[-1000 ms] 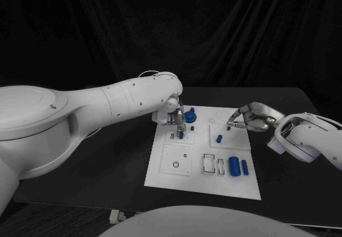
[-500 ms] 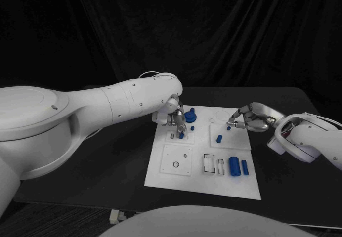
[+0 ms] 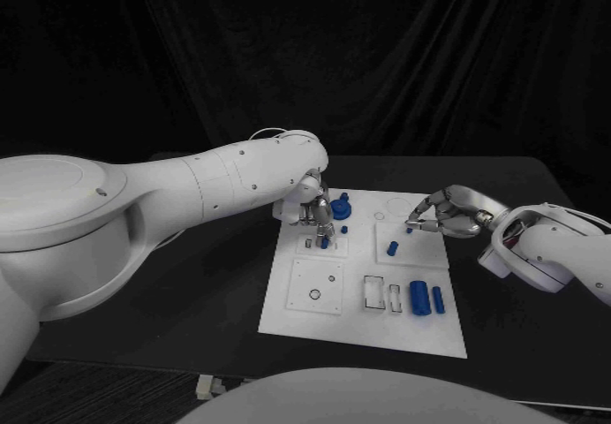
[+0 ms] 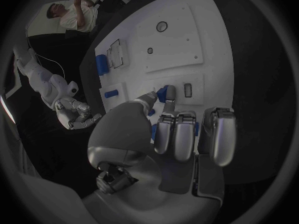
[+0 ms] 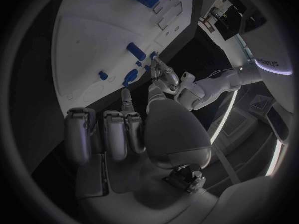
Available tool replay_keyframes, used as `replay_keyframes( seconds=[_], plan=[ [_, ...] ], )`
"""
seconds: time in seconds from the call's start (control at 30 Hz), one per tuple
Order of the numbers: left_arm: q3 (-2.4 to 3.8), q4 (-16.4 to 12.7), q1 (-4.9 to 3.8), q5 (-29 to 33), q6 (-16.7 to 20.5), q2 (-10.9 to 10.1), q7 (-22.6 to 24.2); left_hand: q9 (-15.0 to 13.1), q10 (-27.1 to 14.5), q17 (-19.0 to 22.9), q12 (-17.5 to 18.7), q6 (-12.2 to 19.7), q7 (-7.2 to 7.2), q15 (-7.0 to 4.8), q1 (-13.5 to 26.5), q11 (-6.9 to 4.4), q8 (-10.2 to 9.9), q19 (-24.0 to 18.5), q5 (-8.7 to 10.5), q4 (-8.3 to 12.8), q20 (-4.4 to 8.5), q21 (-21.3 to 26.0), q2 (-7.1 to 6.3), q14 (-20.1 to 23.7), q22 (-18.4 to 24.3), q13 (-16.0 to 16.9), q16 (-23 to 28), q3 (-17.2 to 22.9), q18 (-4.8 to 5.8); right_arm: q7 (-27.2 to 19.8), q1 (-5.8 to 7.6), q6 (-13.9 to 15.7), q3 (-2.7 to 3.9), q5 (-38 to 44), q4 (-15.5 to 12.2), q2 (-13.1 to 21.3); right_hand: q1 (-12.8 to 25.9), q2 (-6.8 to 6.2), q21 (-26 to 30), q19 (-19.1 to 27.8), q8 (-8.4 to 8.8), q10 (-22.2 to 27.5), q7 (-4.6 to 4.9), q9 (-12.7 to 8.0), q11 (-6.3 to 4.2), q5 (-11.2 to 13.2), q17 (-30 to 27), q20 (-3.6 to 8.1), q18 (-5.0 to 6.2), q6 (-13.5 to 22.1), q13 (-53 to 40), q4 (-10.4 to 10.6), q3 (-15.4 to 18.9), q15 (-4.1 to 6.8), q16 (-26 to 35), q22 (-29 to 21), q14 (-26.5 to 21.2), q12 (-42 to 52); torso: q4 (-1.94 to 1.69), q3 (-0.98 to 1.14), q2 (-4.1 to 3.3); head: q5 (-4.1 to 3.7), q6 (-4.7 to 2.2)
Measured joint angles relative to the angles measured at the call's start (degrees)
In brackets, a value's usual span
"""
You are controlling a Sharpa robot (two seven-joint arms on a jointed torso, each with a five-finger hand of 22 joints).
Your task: Assemble the parts on the task board
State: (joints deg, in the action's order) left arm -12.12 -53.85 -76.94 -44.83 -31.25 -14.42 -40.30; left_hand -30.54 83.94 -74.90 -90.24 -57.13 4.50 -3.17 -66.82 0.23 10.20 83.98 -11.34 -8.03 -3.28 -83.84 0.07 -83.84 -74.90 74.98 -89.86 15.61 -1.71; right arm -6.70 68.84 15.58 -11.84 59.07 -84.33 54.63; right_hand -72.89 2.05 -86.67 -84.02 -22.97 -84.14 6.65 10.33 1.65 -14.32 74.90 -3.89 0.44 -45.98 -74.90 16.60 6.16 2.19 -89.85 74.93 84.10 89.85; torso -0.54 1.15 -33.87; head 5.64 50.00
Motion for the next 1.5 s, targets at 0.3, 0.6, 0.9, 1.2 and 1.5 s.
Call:
replay_keyframes(
  seconds=[0.3, 0.6, 0.9, 1.2, 1.5],
  plan=[
    [0.03, 0.2, 0.0, 0.02, 0.0, 0.0, 0.01, -0.4, 0.04, 0.0, 0.0, -0.2, -0.2, -0.21, -0.27, -0.38, 0.0, 0.0, -4.7, 1.49, 0.44, 0.23, 0.27, -0.21, 0.0, 0.0, 0.0, 0.7, 0.01, 0.08, -0.12, -0.31, 0.0, 0.0, 0.05, 0.03, 0.0, 0.0, 0.0, 0.2, 0.0, 0.0, 0.0, -0.01, 0.0, 0.22, 0.0, -0.2, 0.0, 0.0, 0.0, 0.0, 0.0, 0.0, 0.0, 0.0, 0.0, 0.0, 0.01, 0.0, 0.0, 0.08, 0.0],
    [0.05, 0.26, 0.0, 0.06, 0.0, 0.02, 0.02, -1.77, 0.02, 0.0, 0.0, -0.5, -0.28, -0.41, -1.12, -0.39, 0.0, 0.0, -11.57, 3.65, 0.44, 0.29, -0.11, 0.0, 0.0, 0.0, 0.0, 2.2, 0.01, 0.15, -0.16, -0.56, 0.0, 0.0, 0.09, 0.01, 0.0, 0.0, 0.0, 0.2, 0.0, 0.0, 0.0, -0.01, 0.0, 0.22, 0.0, -0.2, 0.0, 0.0, 0.0, 0.0, 0.0, 0.0, 0.0, -0.01, 0.0, 0.0, 0.01, -0.01, 0.01, 0.23, 0.0],
    [0.06, 0.31, 0.0, 0.07, 0.11, 0.02, 0.02, -4.06, 0.05, 0.0, 0.0, -1.14, -0.74, -0.64, -1.6, -0.78, 1.34, -0.01, -13.85, 5.42, 0.85, 0.45, -0.54, -0.19, 0.0, 0.0, 0.0, 3.28, 0.01, 0.31, -0.22, -0.9, 0.0, 0.0, 0.13, 0.0, 0.0, 0.0, 0.0, 0.2, 0.0, 0.0, 0.0, -0.01, 0.0, 0.22, 0.0, -0.2, 0.0, 0.0, 0.0, -0.16, 0.16, 0.0, 0.0, -0.02, 0.0, 0.0, 0.01, -0.01, 0.03, 0.26, 0.0],
    [0.03, -0.07, 0.0, 0.11, 0.77, -0.18, 0.01, -9.65, 0.09, 0.0, 0.0, -0.6, -1.31, -1.45, -1.21, -1.57, 5.13, 0.01, -15.14, 5.69, 1.26, 0.45, -0.93, -0.22, 0.0, 0.0, 0.0, 3.01, 0.01, 0.53, -0.26, -1.25, 0.0, 0.0, 0.14, 0.0, -0.01, 0.0, 0.25, 0.2, 0.0, 0.0, 0.0, 0.03, 0.0, 0.46, 0.0, -0.2, 0.01, 0.0, 0.0, -0.16, 0.16, 0.0, 0.0, -0.02, 0.0, 0.0, 0.01, -0.01, 0.03, 0.36, 0.0],
    [0.01, -2.35, 0.02, 0.11, 3.58, -1.63, 0.0, -12.26, 0.09, 0.0, 0.0, 0.02, -1.83, -1.44, -1.02, -1.57, 6.31, 0.0, -15.59, 5.52, 1.65, 0.45, -1.12, -0.21, 0.0, 0.0, 0.0, 3.18, 0.0, 0.79, -0.42, -1.5, 0.0, 0.0, 0.14, 0.13, -0.01, 0.0, 0.49, 0.2, 0.0, 0.0, 0.0, 0.03, 0.0, 0.45, 0.0, -0.2, 0.0, 0.0, 0.0, -0.16, 0.16, 0.0, 0.0, -0.02, 0.0, 0.0, 0.01, -0.01, 0.03, 0.28, 0.0]
  ],
)
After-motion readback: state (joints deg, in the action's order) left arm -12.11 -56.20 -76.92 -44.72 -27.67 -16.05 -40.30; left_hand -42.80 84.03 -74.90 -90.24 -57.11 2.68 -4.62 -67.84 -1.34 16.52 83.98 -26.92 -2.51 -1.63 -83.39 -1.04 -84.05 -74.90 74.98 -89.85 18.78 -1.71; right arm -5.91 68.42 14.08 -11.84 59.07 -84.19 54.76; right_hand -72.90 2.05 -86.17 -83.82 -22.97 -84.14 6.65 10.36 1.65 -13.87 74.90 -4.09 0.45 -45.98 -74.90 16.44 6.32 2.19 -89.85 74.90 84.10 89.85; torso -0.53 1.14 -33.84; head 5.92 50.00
